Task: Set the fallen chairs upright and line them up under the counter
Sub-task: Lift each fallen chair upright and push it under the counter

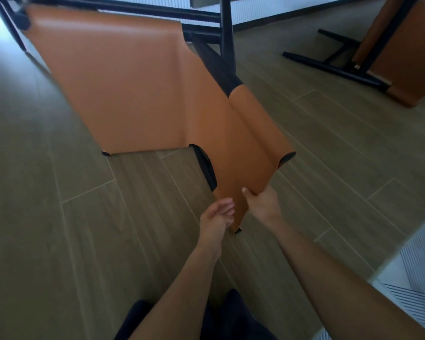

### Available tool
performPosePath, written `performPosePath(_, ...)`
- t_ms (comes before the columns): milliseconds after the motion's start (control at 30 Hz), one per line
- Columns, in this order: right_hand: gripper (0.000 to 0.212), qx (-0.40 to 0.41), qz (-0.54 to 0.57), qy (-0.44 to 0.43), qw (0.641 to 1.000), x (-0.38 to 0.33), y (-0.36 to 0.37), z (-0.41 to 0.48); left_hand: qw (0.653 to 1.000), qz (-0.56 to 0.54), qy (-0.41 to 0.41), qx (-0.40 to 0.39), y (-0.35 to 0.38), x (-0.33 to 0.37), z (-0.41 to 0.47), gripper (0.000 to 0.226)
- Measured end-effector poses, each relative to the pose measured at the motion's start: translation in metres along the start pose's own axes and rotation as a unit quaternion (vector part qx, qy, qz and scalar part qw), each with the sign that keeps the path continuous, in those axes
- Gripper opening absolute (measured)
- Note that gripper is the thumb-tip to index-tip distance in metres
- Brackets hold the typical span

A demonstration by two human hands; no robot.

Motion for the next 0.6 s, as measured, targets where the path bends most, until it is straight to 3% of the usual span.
performPosePath(267,0.017,-0.03,0.012,0.035,0.999,-0.03,0.01,-0.012,0.999,0.043,0.017,-0.015,0.006,0.005,-0.002,0.059)
performPosePath(367,0.015,-0.035,0.006,0.034,0.999,-0.052,0.016,-0.022,0.995,0.094,0.045,0.011,0.0,0.013,-0.01,0.046)
performPosePath(467,0.019,-0.05,-0.008,0.031,0.998,-0.09,0.017,-0.03,0.96,0.26,0.086,0.059,-0.004,0.026,-0.031,0.029)
performPosePath(600,0.019,-0.091,-0.001,0.035,0.995,-0.15,0.017,-0.043,0.913,0.382,0.116,0.086,-0.003,0.066,-0.06,0.047)
Point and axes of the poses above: each hand's wrist, its own z-axis towards the middle knuckle, its own y-axis out of the palm, x = y × z, the point moved 2 cm from there along z, towards the middle knuckle, and after that the axes turned 14 degrees about -x, right-handed, at the moved point
